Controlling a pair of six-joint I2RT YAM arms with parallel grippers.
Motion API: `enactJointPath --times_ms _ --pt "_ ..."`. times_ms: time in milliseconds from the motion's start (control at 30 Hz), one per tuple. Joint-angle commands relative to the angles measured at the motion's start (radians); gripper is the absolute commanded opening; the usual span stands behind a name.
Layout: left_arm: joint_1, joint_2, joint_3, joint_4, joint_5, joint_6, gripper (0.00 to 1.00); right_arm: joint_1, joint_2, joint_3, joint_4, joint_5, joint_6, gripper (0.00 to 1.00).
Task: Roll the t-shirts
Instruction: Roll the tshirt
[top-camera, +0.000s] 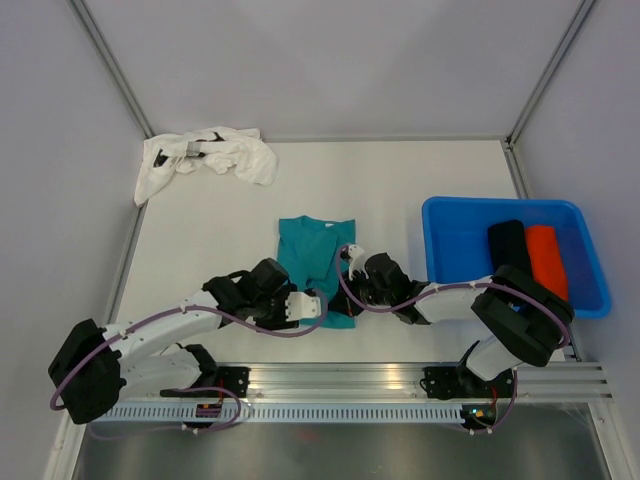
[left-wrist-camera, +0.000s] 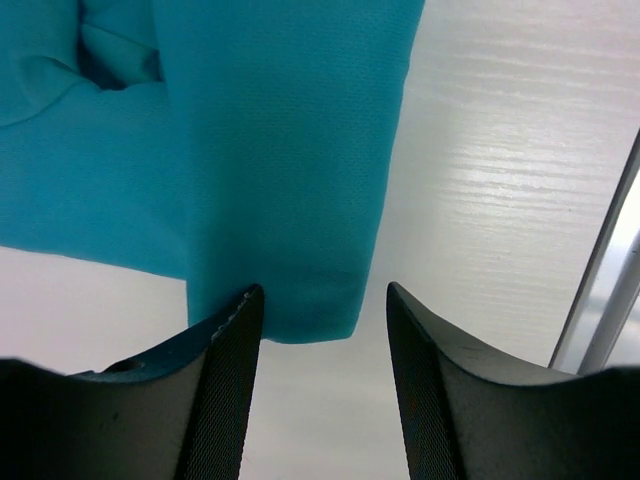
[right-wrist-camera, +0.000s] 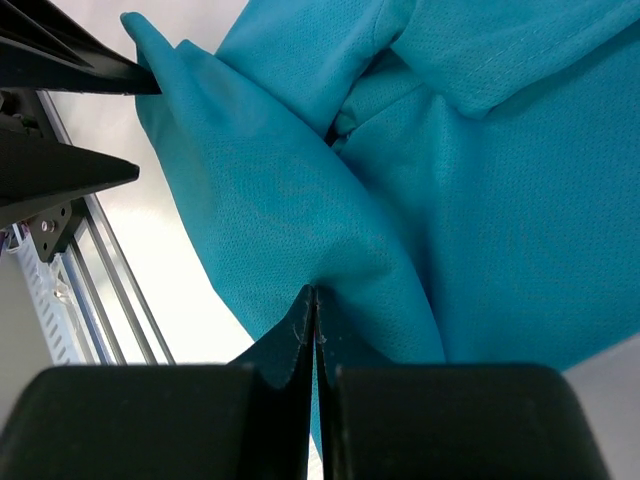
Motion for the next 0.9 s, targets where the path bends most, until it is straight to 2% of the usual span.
enactJointPath --times_ms 0,167,233,333,433,733,833,867 --pt "0.009 -0.015 0.041 0.086 -0.017 0.000 0.57 -0.010 -0.015 0.015 0.002 0.003 -0.012 0.03" --pt "0.052 0.008 0.061 0.086 0.061 -0.030 0.57 -0.021 -0.019 0.012 -0.005 -0.012 -0.021 0.03" --pt "0.087 0.034 0.062 0.090 0.099 -0.030 0.53 -0.024 -0.022 0.011 -0.005 -0.015 -0.027 0.03" --pt "0.203 0.086 0.087 0.089 0.165 -0.023 0.49 -0.028 -0.028 0.014 -0.007 -0.019 -0.031 0.04" --pt "0.259 0.148 0.118 0.089 0.196 -0.017 0.47 -0.036 -0.022 0.020 -0.007 -0.029 -0.035 0.04" --pt "0.270 0.287 0.128 0.110 0.237 -0.025 0.41 -0.050 -0.025 0.028 -0.016 -0.046 -0.048 0.04" --pt "0.273 0.309 0.124 0.118 0.239 -0.030 0.35 -0.050 -0.042 0.041 -0.056 -0.061 -0.100 0.09" --pt "0.274 0.312 0.124 0.118 0.241 -0.030 0.33 -0.048 -0.050 0.051 -0.068 -0.069 -0.120 0.14"
